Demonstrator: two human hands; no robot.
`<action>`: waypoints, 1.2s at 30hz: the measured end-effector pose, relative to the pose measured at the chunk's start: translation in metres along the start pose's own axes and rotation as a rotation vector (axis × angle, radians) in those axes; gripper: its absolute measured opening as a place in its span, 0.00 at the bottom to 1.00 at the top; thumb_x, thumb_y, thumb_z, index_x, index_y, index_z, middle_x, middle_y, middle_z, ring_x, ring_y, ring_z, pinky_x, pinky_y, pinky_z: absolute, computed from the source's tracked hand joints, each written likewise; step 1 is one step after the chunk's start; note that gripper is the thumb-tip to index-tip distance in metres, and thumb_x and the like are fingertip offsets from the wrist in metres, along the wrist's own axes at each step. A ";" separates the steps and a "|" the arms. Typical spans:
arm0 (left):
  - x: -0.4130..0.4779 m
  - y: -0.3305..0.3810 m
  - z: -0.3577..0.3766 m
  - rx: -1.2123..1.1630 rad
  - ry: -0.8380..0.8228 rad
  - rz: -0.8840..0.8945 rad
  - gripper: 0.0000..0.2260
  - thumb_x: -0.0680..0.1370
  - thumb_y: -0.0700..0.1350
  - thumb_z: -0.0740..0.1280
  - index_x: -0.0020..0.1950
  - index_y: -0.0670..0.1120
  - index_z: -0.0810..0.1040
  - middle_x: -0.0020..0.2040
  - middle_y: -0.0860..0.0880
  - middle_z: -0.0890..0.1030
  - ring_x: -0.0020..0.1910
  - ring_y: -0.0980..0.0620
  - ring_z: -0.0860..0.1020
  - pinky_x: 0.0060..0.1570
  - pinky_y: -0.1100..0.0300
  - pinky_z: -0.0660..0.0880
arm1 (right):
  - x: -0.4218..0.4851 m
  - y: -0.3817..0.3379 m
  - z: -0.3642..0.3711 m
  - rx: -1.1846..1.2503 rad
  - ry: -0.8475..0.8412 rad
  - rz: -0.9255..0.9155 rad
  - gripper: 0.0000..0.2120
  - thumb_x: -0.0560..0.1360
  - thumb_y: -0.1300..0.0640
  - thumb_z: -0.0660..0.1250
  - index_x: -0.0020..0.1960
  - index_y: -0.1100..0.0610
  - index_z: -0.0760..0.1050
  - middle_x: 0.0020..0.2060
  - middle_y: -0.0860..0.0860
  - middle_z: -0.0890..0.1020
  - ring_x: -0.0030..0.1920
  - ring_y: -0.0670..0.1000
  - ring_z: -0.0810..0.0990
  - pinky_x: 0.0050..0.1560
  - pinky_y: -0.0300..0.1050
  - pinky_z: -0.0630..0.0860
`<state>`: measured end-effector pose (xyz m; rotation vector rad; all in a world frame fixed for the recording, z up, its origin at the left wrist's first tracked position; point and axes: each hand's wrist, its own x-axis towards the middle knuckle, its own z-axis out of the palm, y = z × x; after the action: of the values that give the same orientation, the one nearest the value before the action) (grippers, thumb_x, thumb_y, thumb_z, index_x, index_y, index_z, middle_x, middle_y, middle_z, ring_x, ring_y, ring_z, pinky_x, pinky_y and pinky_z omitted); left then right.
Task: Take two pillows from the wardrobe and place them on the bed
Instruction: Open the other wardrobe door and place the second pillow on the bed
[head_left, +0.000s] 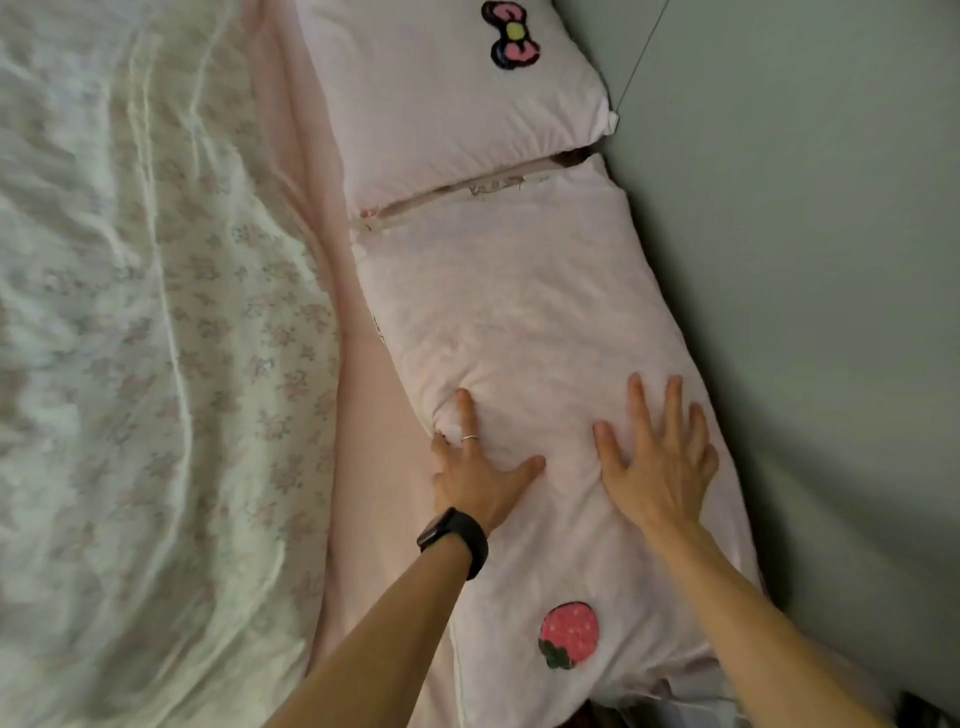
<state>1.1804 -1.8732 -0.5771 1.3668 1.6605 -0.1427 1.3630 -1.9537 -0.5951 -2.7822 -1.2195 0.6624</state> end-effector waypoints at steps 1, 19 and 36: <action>0.000 0.002 0.000 0.004 -0.009 -0.006 0.53 0.66 0.69 0.72 0.73 0.72 0.32 0.80 0.45 0.50 0.67 0.35 0.71 0.62 0.45 0.72 | -0.005 -0.007 0.001 0.001 0.031 -0.015 0.33 0.78 0.29 0.45 0.78 0.35 0.38 0.81 0.49 0.41 0.80 0.61 0.45 0.72 0.71 0.53; 0.047 -0.034 -0.017 0.423 -0.069 0.110 0.52 0.66 0.78 0.62 0.68 0.71 0.22 0.81 0.42 0.53 0.71 0.38 0.70 0.65 0.40 0.69 | -0.004 -0.055 0.042 -0.089 -0.116 -0.027 0.35 0.75 0.26 0.37 0.72 0.36 0.20 0.74 0.46 0.22 0.74 0.60 0.22 0.69 0.75 0.32; 0.003 -0.133 -0.126 0.861 0.159 0.483 0.31 0.82 0.60 0.56 0.81 0.60 0.44 0.82 0.46 0.44 0.81 0.43 0.40 0.77 0.39 0.42 | -0.155 -0.087 0.061 -0.111 -0.213 -0.038 0.30 0.81 0.35 0.42 0.76 0.35 0.29 0.77 0.50 0.29 0.77 0.63 0.29 0.71 0.78 0.43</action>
<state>1.0000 -1.8436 -0.5706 2.4387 1.3763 -0.5147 1.1860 -2.0118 -0.5761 -2.8284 -1.3818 0.9368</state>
